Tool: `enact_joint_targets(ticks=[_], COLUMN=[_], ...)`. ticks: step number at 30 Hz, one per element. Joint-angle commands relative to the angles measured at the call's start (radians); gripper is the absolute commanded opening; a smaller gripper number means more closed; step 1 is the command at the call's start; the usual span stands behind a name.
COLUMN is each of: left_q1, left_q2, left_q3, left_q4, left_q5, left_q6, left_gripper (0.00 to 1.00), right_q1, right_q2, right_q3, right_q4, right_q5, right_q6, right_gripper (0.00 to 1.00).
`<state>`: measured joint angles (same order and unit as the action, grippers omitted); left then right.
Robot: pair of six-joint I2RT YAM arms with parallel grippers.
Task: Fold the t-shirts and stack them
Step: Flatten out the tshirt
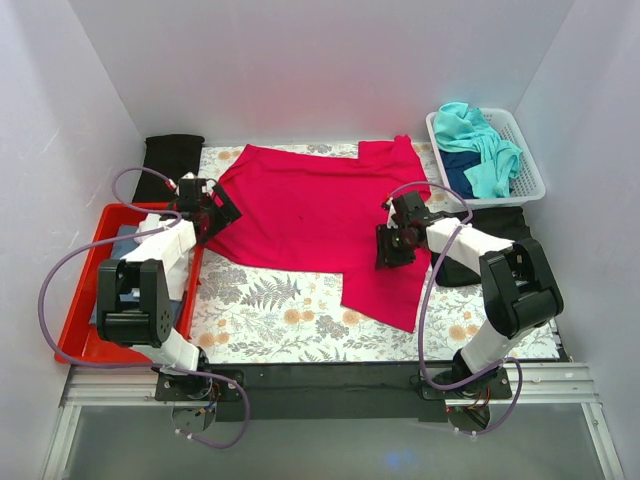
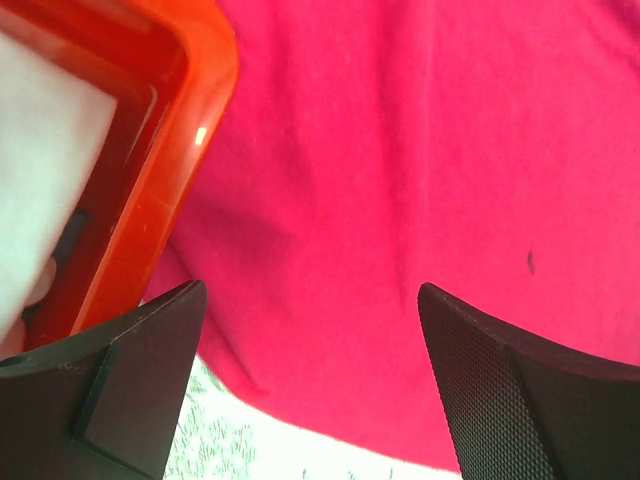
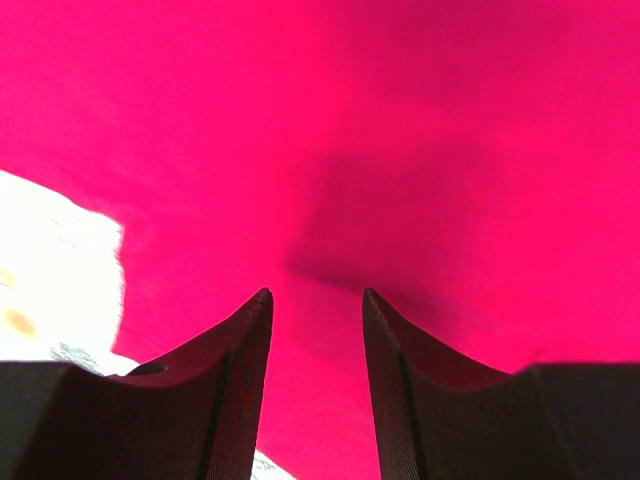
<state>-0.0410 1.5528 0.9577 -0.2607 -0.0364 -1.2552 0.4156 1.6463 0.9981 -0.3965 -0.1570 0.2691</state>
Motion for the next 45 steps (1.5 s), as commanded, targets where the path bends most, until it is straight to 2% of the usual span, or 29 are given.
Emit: enact_joint_targets(ticks=[1,8,18,27,30,34,38,40,41,45], left_q1=[0.082,0.177,0.191,0.178,0.164,0.122,0.084,0.064,0.055,-0.003], left_q2=[0.033,0.041,-0.006,-0.161,-0.275,-0.434,-0.509,-0.522,-0.523,-0.536], left_q3=[0.052,0.087,0.061,0.001,-0.028,-0.111,-0.175,-0.189,-0.198,-0.241], left_q4=[-0.003,0.015,0.031,-0.064,-0.118,-0.201,-0.287,-0.316,-0.342,-0.367], left_q5=[-0.050,-0.014,0.071,0.194,0.228,0.239,0.217,0.175,0.159,0.113], left_q6=[0.017,0.037,0.040,0.033,0.030,-0.010,-0.044,-0.053,-0.053,-0.085], left_gripper=[0.86,0.86,0.86,0.86,0.83,0.61,0.45,0.43,0.38,0.38], right_q1=[0.003,-0.023,-0.170,-0.132,-0.101,-0.074,-0.057,-0.049,-0.047,-0.037], right_q2=[-0.003,0.012,-0.091,-0.174,-0.177,-0.126,-0.066,-0.037,-0.031,-0.006], right_q3=[-0.036,-0.064,-0.141,-0.003,0.072,0.163,0.234,0.263,0.269,0.284], right_q4=[-0.056,-0.175,-0.301,-0.309,-0.312,-0.324,-0.323,-0.324,-0.323,-0.323], right_q5=[0.010,0.095,0.238,0.208,0.215,0.214,0.201,0.192,0.189,0.182], right_q6=[-0.016,0.005,-0.011,0.016,0.036,0.048,0.047,0.047,0.047,0.045], right_gripper=[0.47,0.45,0.41,0.40,0.40,0.40,0.39,0.39,0.39,0.39])
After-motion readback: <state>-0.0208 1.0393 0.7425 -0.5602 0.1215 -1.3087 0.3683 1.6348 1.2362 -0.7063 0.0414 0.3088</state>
